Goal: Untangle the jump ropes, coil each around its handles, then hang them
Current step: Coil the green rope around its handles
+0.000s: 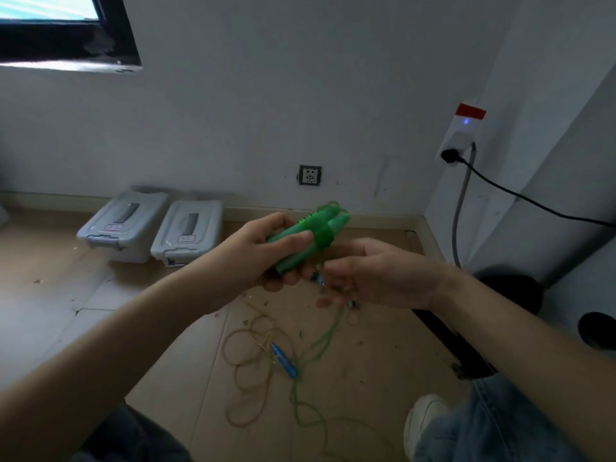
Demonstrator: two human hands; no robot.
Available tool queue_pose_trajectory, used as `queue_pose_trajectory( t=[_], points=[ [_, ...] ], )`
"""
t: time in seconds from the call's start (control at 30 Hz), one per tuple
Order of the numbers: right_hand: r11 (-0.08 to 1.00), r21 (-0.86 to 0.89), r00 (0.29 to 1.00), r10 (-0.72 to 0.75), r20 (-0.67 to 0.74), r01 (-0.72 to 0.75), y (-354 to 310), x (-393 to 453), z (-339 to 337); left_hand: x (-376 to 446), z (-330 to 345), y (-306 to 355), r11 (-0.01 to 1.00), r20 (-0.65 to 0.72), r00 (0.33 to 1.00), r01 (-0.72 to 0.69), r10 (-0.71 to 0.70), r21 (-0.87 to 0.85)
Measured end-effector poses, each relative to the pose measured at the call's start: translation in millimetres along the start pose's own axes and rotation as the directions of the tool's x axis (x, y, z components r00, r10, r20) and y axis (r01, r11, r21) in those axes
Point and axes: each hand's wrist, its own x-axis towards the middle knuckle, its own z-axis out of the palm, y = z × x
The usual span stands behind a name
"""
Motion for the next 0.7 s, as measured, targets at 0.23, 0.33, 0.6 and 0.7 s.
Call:
queue_pose_trajectory(
  t=[0.23,0.33,0.6,0.7],
  points=[
    [0.953,-0.293,0.992,0.049,-0.118,-0.082,-2,4,5,11,-17,-4,0.955,-0.135,0.972,0.152,-0.191,-0.253],
    [0.973,-0.206,0.994,0.11,0.023,-0.103,-5,0,7,20,-30,-20,0.899,-0.463,0.886,0.219,-0.021,0.379],
    [0.986,-0.132,0.964,0.068,-0.255,-0.105,-15,-2,-8,9,-1,-45,0.547,0.224,0.948,-0.067,-0.227,0.835],
    [0.948,-0.265,0.895,0.04,-0.443,-0.174,-15,-4,-16,2,5,-26,0.71,0.44,0.872,-0.169,-0.216,0.683]
  ],
)
